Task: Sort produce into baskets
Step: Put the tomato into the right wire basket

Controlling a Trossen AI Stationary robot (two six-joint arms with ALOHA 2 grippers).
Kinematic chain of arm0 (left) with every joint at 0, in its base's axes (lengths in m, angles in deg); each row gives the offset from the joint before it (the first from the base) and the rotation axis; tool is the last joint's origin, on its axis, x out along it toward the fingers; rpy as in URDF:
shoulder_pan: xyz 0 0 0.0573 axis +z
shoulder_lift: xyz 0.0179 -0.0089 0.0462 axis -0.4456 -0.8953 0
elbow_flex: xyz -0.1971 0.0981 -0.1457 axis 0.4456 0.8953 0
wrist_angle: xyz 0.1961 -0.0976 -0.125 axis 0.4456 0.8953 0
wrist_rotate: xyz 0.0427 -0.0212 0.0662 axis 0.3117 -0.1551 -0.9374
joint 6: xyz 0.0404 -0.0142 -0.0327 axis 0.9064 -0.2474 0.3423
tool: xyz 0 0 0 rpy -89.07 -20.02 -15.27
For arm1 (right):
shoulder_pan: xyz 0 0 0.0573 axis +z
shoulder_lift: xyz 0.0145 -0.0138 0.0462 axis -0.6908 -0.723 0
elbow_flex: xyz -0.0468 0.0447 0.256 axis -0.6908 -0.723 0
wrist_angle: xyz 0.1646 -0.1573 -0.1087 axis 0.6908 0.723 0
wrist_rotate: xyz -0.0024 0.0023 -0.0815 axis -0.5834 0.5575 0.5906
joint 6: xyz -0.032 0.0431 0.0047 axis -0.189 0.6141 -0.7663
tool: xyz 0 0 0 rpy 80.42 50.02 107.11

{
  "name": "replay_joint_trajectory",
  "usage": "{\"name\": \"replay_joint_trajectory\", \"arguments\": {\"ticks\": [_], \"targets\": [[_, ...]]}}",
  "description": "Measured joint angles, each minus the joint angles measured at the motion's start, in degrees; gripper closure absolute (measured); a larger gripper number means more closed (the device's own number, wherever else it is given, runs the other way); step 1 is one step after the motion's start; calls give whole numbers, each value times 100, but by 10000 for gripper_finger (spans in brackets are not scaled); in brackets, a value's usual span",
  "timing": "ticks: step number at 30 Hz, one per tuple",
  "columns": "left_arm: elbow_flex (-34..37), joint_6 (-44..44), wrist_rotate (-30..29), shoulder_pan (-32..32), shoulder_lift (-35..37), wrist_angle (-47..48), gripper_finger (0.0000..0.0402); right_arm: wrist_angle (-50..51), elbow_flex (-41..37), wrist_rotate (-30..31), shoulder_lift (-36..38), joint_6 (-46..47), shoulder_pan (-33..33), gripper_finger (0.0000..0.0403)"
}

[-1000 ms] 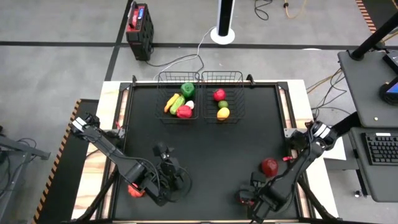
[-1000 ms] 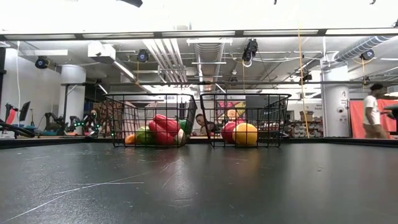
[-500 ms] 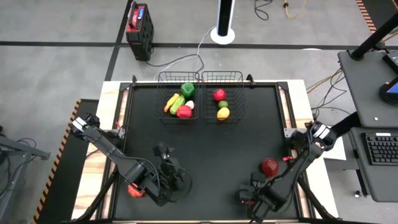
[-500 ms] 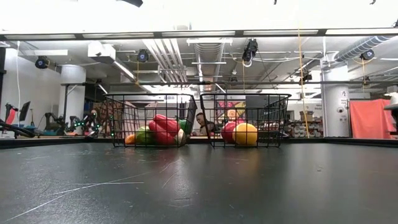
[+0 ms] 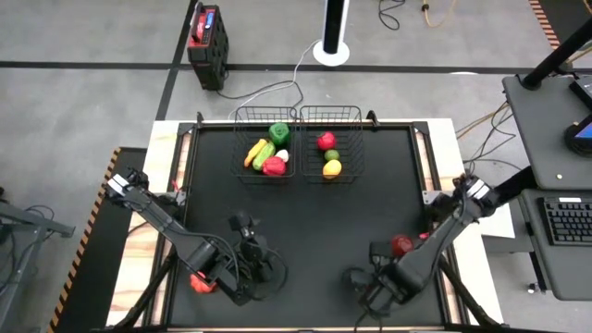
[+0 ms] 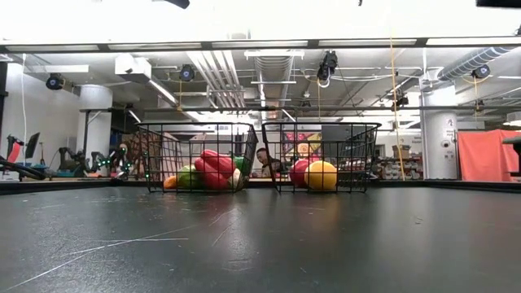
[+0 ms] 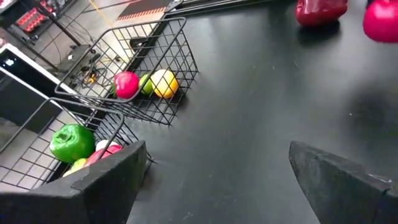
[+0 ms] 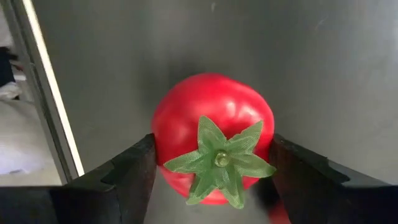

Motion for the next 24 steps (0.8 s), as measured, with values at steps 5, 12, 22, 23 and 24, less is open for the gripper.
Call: {"name": "replay_joint_trajectory", "arguments": {"ticks": [5, 12, 22, 23, 24], "targets": [[0, 95, 2, -2, 0, 105, 27, 727, 882, 21, 7, -898, -563, 132], [0, 68, 26, -13, 0, 514, 27, 1482, 2296, 46, 9, -2001, -1572, 132], [0, 50, 51, -13, 2, 780, 27, 1981, 3567, 169, 2, -3411, -3291, 130], [2, 44, 50, -13, 2, 808, 27, 1984, 3610, 168, 2, -3575, -3500, 131], [2, 31, 50, -13, 2, 818, 27, 1981, 3634, 170, 2, -3726, -3705, 131]]}}
